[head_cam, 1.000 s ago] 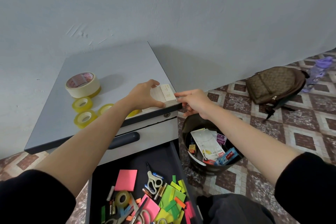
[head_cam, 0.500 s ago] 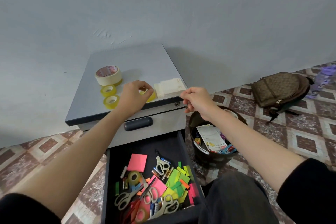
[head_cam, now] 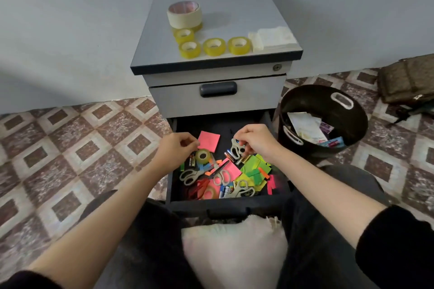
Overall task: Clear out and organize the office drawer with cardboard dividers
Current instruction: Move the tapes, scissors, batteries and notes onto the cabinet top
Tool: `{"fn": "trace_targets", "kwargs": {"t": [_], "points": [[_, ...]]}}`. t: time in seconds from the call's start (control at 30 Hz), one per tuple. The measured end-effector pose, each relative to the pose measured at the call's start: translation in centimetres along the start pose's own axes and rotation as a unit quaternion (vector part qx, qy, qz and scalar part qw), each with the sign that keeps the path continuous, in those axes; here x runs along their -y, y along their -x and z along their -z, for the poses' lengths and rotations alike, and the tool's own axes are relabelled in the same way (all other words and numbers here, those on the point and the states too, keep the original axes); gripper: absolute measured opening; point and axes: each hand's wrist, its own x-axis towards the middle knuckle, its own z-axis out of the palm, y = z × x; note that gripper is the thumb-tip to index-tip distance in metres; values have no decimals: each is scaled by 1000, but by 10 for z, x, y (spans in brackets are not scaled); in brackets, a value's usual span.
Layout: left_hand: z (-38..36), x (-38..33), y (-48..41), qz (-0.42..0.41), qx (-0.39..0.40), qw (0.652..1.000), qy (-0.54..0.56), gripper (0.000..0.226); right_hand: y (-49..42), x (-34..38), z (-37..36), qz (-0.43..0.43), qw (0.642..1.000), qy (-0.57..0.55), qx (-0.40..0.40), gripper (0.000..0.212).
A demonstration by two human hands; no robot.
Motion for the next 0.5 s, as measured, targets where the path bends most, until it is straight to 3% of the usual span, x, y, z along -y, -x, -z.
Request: {"fn": "trace_targets", "kwargs": {"t": [0.3, 0.5], "points": [[-28, 60, -22, 76, 52, 996, -15, 15, -38, -40, -21, -48, 994, 97, 33, 19], [-53, 77, -47, 102, 90, 990, -37, 16, -60, -40, -19, -68, 993, 79, 50, 14]]}}
